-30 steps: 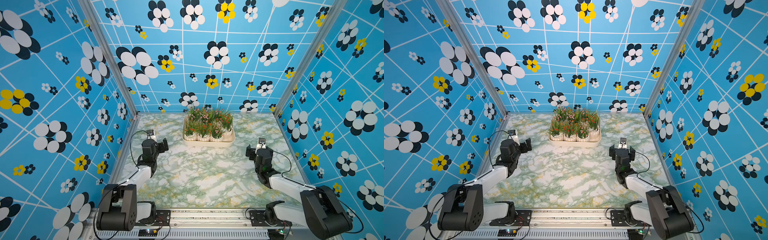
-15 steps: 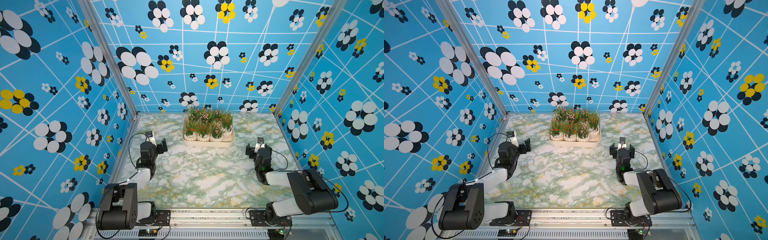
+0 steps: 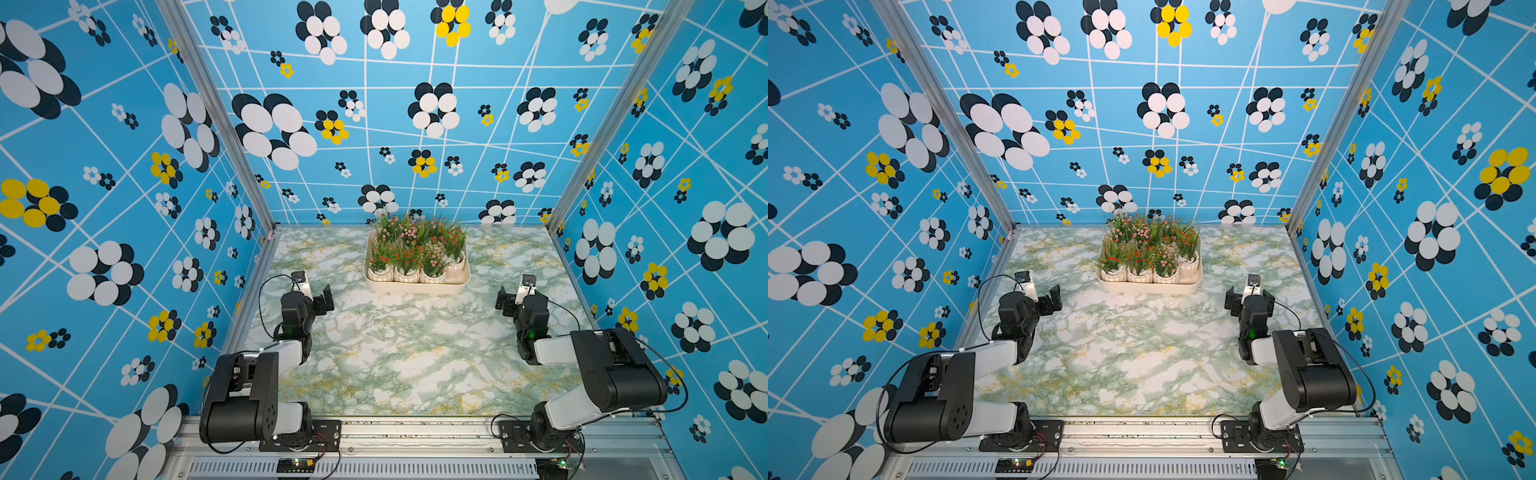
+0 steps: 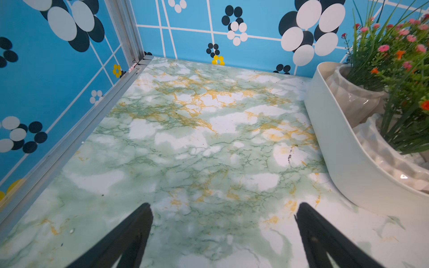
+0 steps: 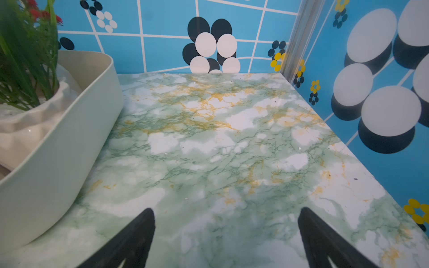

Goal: Put the potted gypsophila into the storage box
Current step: Reset both arms

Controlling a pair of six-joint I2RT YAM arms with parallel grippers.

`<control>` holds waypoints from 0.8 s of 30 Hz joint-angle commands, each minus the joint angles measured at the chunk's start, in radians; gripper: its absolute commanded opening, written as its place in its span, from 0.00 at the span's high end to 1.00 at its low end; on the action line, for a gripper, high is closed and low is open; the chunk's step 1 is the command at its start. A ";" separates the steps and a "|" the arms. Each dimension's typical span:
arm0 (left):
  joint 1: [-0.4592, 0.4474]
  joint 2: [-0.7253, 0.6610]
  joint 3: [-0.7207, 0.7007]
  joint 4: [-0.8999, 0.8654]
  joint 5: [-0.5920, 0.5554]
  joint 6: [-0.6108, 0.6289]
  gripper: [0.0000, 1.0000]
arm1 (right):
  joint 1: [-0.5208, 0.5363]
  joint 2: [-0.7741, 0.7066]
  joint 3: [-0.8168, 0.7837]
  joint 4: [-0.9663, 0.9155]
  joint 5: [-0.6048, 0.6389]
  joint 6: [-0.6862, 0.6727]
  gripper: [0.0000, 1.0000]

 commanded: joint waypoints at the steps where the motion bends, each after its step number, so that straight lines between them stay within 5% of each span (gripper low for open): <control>1: 0.002 0.055 0.034 0.048 0.017 0.028 0.01 | -0.012 0.006 0.023 -0.028 -0.030 0.024 0.01; 7: -0.033 0.099 0.078 0.001 0.007 0.065 0.00 | -0.011 0.005 0.021 -0.024 -0.022 0.025 0.01; 10: -0.040 0.153 -0.032 0.270 -0.017 0.072 0.00 | -0.011 0.005 0.022 -0.024 -0.021 0.025 0.01; 24: -0.060 0.140 0.004 0.175 0.013 0.105 0.00 | -0.012 0.005 0.022 -0.023 -0.022 0.025 0.01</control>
